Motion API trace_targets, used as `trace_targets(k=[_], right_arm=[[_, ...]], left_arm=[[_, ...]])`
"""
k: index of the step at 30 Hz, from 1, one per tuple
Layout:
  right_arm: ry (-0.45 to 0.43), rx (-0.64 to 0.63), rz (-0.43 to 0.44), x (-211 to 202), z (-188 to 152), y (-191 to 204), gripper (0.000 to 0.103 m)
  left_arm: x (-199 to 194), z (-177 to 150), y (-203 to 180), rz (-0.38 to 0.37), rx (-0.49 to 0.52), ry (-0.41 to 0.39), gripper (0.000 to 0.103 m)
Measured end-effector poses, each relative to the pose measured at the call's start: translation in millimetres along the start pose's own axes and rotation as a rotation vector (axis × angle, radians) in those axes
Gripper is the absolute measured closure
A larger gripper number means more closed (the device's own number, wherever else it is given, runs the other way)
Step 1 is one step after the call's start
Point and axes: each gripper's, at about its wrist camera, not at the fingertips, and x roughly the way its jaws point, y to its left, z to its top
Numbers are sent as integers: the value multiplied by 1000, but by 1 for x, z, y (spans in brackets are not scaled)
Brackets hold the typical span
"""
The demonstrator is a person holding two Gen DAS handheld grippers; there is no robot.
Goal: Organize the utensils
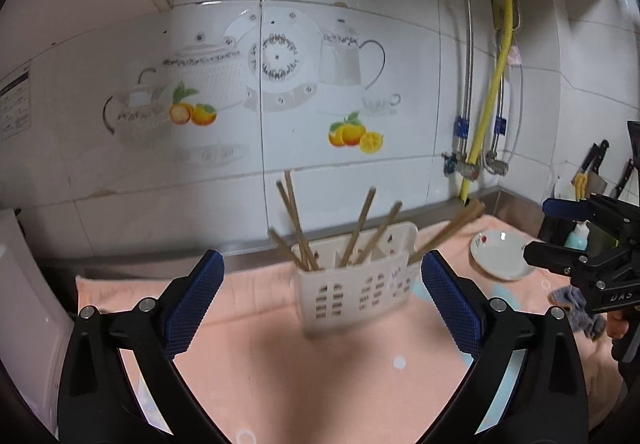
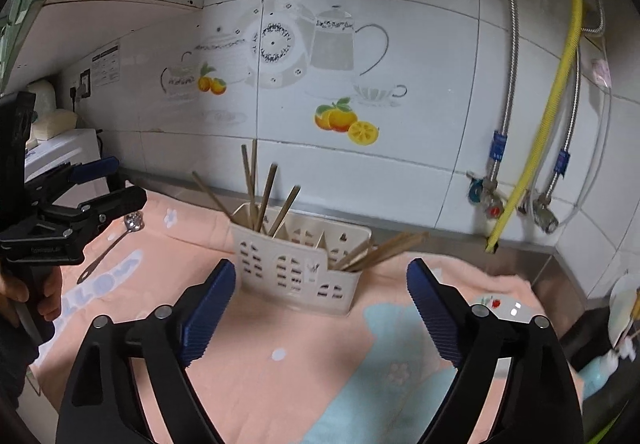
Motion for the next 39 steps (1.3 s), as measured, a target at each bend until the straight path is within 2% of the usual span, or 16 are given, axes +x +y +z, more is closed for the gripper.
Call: trace_targets(k=[10, 20, 25, 30, 39], right_arm=[[1, 2, -38, -13, -39, 22, 13], [-5, 26, -58, -24, -61, 36, 11], [-1, 49, -56, -28, -70, 40, 10], [5, 65, -62, -29, -79, 43, 10], [17, 96, -70, -30, -90, 42, 9]], left_arm=[[-27, -35, 5, 29, -32, 6, 5], [-49, -58, 7, 63, -45, 3, 5], [-53, -65, 11, 74, -67, 20, 5], [-52, -77, 13, 121, -56, 66, 5], [-54, -94, 15, 141, -57, 93, 5]])
